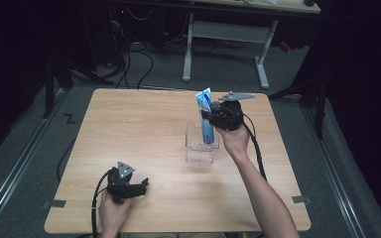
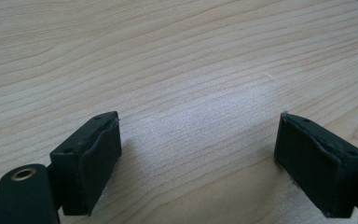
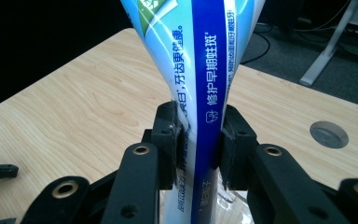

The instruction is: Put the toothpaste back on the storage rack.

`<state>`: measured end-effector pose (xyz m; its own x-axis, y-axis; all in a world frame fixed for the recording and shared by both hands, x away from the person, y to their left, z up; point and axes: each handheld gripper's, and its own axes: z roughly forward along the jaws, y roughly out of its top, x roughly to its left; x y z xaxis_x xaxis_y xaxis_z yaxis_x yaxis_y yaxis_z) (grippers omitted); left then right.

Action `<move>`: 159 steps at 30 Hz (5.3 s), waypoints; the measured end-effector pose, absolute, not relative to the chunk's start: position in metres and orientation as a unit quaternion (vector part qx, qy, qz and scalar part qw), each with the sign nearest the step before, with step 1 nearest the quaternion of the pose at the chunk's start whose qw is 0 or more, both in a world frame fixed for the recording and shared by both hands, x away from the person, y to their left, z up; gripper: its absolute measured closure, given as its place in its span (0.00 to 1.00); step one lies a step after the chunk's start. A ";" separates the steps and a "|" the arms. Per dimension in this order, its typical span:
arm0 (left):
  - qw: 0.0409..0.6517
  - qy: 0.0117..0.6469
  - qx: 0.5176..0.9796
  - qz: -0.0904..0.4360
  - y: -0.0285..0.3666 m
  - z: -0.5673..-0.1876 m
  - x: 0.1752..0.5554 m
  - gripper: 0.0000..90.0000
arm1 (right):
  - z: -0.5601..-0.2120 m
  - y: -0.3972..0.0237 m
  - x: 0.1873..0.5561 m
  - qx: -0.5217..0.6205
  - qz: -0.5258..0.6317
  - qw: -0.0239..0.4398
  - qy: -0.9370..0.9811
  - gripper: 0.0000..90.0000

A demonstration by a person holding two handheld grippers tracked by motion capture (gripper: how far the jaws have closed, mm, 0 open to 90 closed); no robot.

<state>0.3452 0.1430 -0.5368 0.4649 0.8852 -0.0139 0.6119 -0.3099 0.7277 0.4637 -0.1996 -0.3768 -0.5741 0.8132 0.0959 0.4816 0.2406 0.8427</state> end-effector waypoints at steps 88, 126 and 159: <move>0.343 0.477 0.784 0.200 0.143 -0.537 0.345 0.16 | -0.417 -0.226 0.445 0.471 0.390 0.209 0.763 0.61; 0.343 0.477 0.784 0.200 0.143 -0.537 0.345 0.16 | -0.404 -0.252 0.420 0.470 0.411 0.221 0.749 0.51; 0.343 0.477 0.784 0.200 0.143 -0.537 0.345 0.16 | -0.404 -0.281 0.400 0.496 0.428 0.219 0.723 0.23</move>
<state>0.3453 0.1428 -0.5369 0.4647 0.8853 -0.0137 0.6111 -0.3095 0.7285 0.4001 -0.2809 -0.4043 -0.4123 0.9047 0.1076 0.5289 0.1416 0.8368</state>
